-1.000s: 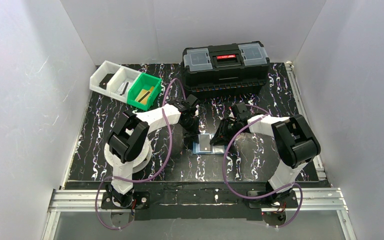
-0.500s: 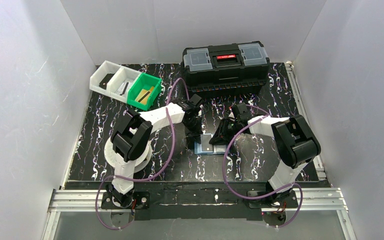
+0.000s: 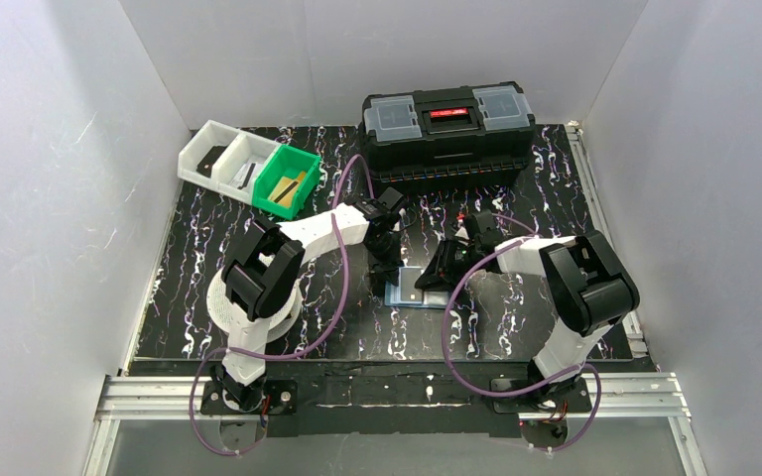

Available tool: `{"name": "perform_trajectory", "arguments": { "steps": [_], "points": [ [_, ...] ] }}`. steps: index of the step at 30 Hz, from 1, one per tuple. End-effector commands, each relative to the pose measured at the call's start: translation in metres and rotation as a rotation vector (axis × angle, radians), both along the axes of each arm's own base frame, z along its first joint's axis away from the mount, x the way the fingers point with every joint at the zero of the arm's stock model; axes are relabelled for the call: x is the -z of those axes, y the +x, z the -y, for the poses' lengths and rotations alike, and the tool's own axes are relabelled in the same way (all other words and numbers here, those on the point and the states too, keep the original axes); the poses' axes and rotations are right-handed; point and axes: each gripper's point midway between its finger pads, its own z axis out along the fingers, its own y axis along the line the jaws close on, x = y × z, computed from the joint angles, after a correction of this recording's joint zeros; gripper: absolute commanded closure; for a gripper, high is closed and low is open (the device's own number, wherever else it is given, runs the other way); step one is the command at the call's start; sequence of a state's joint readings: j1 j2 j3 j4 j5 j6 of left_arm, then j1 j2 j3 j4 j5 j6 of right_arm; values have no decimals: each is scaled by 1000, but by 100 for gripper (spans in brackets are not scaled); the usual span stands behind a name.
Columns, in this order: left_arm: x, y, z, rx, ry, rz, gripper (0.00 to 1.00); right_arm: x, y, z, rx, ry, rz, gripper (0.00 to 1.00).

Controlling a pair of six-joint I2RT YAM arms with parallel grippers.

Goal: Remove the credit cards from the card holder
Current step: Remove the credit card from the card holder.

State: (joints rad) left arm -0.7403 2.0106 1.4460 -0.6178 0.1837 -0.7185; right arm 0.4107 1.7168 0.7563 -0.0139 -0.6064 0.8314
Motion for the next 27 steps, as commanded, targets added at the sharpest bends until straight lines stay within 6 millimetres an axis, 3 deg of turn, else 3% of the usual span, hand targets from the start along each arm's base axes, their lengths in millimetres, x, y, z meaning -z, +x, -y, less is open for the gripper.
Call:
{"name": "perform_trajectory", "arguments": {
  "steps": [1, 14, 17, 27],
  "points": [
    [42, -18, -39, -18, 201, -64, 100, -12, 0, -1, 13, 88, 27, 66],
    [56, -25, -49, -38, 236, -98, 100, -19, 3, 7, 91, 235, 8, 66],
    [57, -25, -49, -37, 236, -101, 100, -18, 3, 7, 92, 240, 5, 72],
    [59, -26, -48, -37, 231, -108, 100, -2, -1, 10, 99, 205, -42, 77]
  ]
}}
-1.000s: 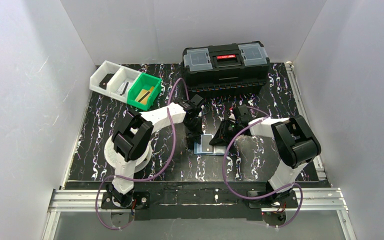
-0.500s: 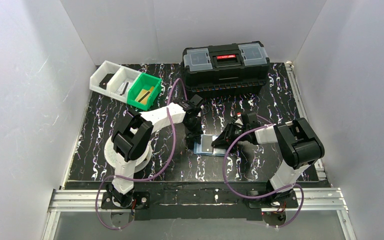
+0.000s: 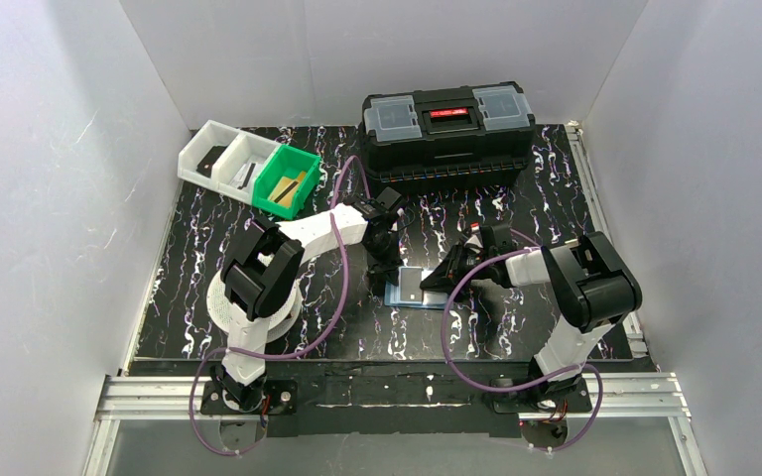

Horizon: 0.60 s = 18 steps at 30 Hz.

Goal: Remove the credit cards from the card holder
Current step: Remove the credit card from the card holder.

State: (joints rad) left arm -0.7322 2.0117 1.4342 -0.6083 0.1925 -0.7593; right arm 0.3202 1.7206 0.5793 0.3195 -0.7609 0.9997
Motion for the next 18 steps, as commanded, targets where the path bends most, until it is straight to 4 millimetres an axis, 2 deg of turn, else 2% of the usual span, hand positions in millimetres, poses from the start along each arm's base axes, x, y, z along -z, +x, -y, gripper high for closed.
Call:
{"name": "perform_trajectory", "arguments": {
  "steps": [1, 6, 16, 18],
  "points": [
    [57, -26, -47, 10, 233, -95, 100, 3, -1, 0, -6, 5, -8, 77],
    [57, -26, -46, 9, 232, -103, 100, 4, -1, -1, -10, 13, -11, 78],
    [60, -28, -48, -8, 245, -115, 100, 3, 1, -1, -2, 13, -8, 98],
    [60, -29, -49, -11, 248, -113, 100, 4, 1, 2, 3, -10, 0, 99]
  ]
}}
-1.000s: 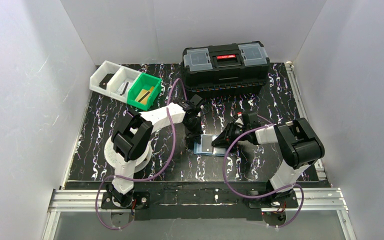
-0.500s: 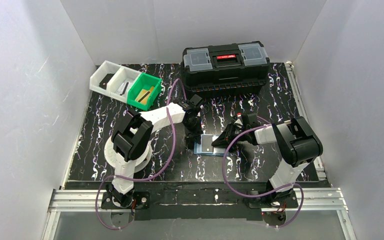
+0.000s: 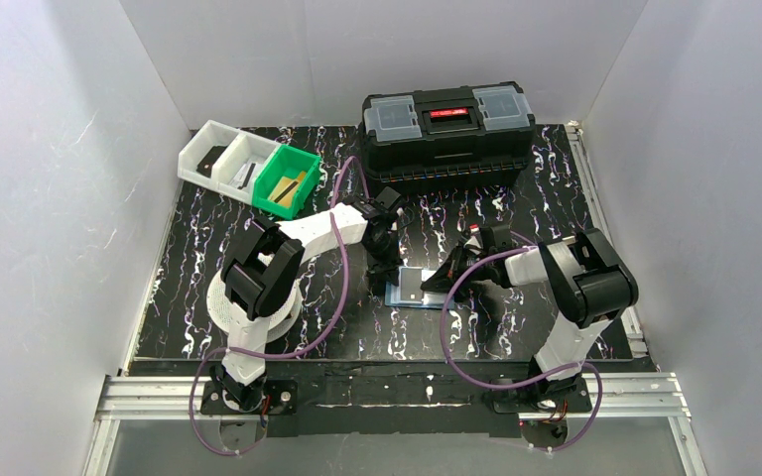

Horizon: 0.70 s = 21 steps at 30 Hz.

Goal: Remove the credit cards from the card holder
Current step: Remove the credit card from the card holder.

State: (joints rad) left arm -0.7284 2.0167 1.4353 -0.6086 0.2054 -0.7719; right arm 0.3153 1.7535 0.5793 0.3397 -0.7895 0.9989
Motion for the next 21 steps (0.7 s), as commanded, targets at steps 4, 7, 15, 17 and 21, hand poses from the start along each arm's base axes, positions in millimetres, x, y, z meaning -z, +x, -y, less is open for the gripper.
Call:
{"name": "perform_trajectory", "arguments": {
  "steps": [4, 7, 15, 17, 21],
  "points": [
    [64, -30, -52, -7, 255, -109, 100, 2, 3, 9, 18, -81, 24, 99],
    [66, -32, -52, -16, 245, -116, 100, 2, 2, 13, 15, -109, 31, 99],
    [67, -32, -53, -18, 250, -118, 100, 7, -2, 23, 27, -129, 29, 99],
    [67, -31, -54, -19, 251, -119, 100, 8, -2, 25, 29, -128, 29, 99],
    [68, -32, -54, -22, 254, -121, 100, 9, -3, 29, 32, -125, 26, 99]
  ]
}}
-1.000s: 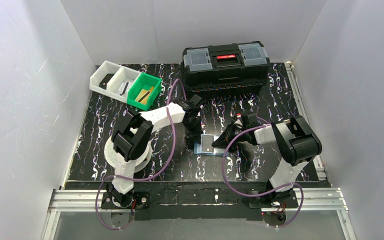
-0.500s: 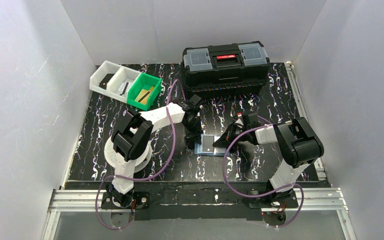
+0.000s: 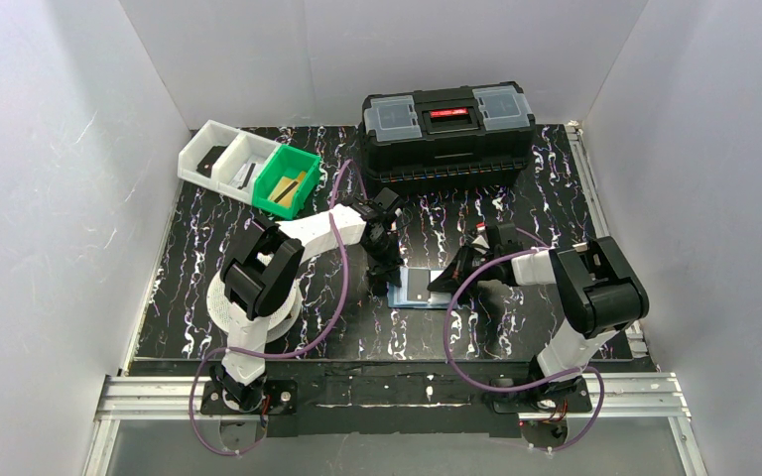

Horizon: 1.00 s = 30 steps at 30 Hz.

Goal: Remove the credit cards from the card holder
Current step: Remove the credit card from the card holder.

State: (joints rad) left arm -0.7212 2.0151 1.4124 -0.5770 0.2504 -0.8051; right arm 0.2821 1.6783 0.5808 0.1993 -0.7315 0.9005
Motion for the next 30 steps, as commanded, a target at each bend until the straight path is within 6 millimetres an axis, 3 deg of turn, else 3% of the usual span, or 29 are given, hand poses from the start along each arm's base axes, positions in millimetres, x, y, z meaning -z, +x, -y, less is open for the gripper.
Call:
{"name": "perform_trajectory", "arguments": {
  "steps": [1, 7, 22, 30],
  "points": [
    [67, -29, -59, 13, 294, -94, 100, 8, -2, 11, 18, -40, -4, 99],
    [68, -30, -60, 13, 298, -96, 100, 9, -4, 13, 25, -24, -10, 95],
    [67, -29, -59, 15, 290, -92, 100, 1, -5, 7, 20, 79, -7, 71],
    [67, -29, -58, 19, 288, -96, 100, -5, -4, -6, -17, 104, 5, 71]
  ]
}}
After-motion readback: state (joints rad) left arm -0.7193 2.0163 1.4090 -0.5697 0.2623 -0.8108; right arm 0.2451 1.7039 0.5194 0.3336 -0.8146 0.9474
